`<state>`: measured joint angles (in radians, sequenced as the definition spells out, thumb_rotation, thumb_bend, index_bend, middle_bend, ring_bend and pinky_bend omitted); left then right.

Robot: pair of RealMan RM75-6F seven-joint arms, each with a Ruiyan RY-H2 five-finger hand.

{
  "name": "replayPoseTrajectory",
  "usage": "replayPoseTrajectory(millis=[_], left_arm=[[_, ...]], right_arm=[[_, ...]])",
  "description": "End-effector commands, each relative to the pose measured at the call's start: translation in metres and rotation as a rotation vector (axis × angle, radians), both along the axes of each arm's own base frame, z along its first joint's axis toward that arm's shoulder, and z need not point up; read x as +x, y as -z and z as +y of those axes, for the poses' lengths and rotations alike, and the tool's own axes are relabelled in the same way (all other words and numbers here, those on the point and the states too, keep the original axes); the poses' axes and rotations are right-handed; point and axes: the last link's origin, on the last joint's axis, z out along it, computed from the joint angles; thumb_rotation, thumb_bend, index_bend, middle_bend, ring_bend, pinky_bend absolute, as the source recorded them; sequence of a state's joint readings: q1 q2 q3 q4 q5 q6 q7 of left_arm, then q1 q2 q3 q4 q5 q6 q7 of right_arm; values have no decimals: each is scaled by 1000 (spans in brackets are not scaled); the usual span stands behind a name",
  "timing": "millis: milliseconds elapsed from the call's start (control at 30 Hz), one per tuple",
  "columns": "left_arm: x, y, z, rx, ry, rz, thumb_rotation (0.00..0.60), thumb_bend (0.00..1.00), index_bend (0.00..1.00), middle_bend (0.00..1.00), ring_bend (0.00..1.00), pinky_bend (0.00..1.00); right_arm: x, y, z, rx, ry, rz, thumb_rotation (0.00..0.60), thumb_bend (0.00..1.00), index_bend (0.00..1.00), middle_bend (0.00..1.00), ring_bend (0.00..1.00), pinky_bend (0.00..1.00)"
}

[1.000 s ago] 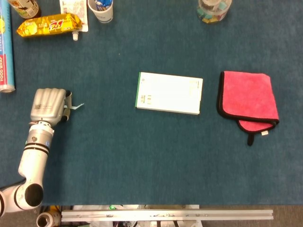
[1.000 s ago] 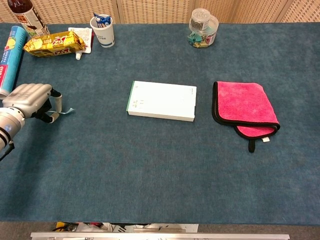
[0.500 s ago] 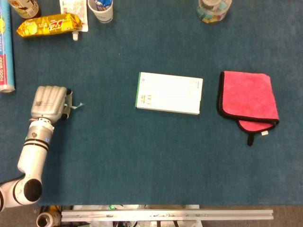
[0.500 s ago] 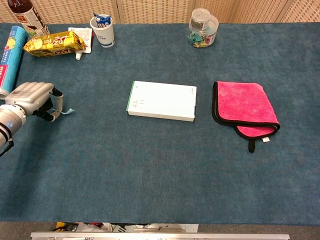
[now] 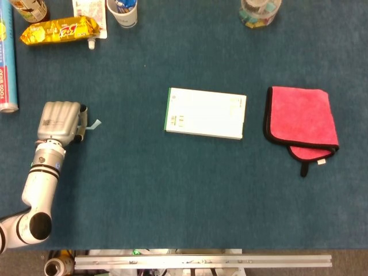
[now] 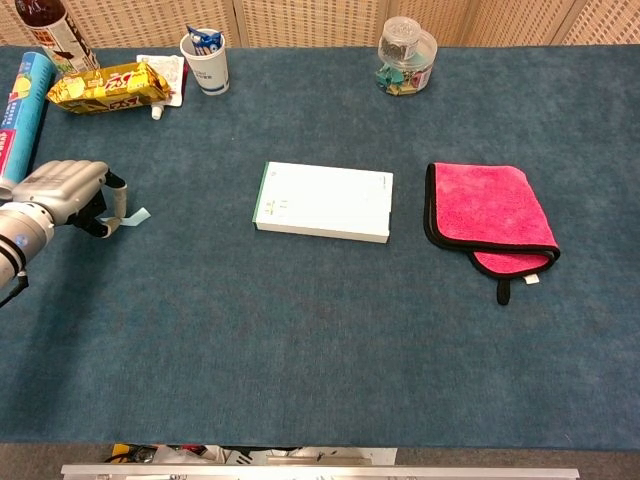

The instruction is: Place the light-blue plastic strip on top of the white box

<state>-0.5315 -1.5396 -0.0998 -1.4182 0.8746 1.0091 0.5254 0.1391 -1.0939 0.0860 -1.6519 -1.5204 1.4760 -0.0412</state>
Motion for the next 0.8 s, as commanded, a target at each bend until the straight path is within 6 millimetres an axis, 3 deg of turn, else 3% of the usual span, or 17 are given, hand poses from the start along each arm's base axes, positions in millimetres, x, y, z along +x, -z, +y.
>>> replayPoseTrajectory(millis=[33,500,800], left_arm=[[0,0,1,1,0,-2,600,397,576,1000,1000,991],[12,-9,5,12,50,-27,600,401,600,1000,1000,995],[54,-16,8,34,202,-69,600,401,598,1000,1000,995]], right_arm=[[0,0,0,-1,1,0,600,165,386,421,422,537],[0,-3,0,-12,-5,-2,600,164,387,421,422,537],[15,-5,-11,-4,-54,5,600,165,387,421,422,537]])
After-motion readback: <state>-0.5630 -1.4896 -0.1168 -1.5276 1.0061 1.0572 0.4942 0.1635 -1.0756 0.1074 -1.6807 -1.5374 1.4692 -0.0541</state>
